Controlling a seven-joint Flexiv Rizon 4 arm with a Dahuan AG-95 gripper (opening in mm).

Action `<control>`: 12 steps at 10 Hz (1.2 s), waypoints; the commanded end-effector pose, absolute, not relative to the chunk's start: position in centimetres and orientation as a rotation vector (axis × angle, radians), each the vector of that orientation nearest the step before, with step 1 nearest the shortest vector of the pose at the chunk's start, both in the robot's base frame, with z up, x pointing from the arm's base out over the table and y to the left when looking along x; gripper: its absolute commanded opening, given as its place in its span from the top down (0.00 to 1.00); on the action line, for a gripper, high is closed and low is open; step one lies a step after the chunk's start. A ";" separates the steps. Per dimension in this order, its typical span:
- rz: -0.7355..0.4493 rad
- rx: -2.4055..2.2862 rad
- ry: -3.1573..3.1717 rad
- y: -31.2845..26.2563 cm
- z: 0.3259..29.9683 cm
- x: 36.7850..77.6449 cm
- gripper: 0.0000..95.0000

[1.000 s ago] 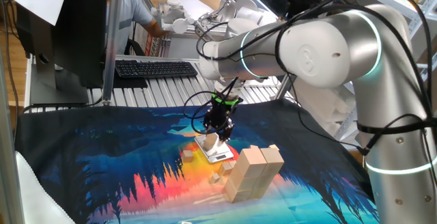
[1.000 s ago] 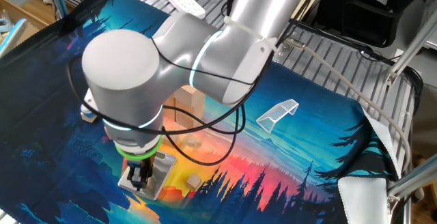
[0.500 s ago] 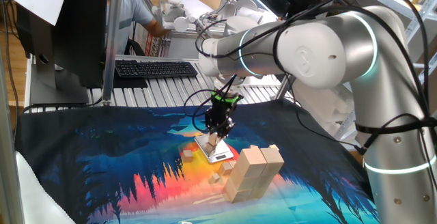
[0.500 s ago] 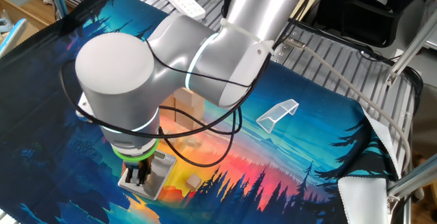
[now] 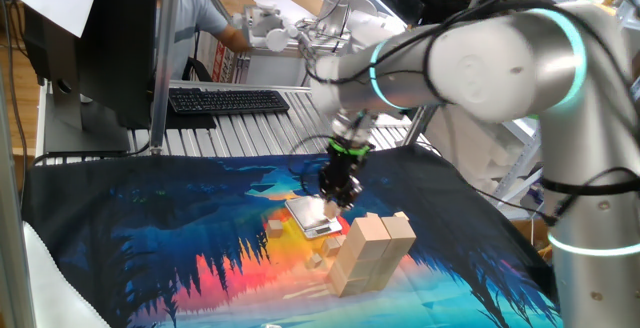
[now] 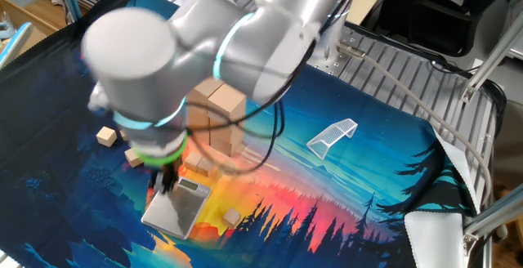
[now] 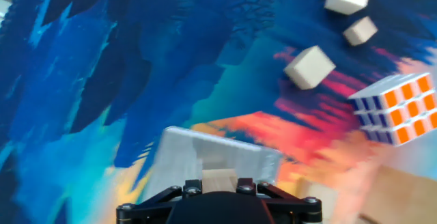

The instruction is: Stack the blocks into a pyramid shape

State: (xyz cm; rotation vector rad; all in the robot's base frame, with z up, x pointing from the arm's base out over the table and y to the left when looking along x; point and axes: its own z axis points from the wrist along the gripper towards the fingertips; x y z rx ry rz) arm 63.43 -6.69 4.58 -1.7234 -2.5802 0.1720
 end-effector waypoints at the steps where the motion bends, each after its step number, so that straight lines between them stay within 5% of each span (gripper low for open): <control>1: 0.178 -1.792 -2.512 -8.0 4.8 61.8 1.00; 12: 0.193 -1.943 -2.387 -9.5 4.1 59.1 1.00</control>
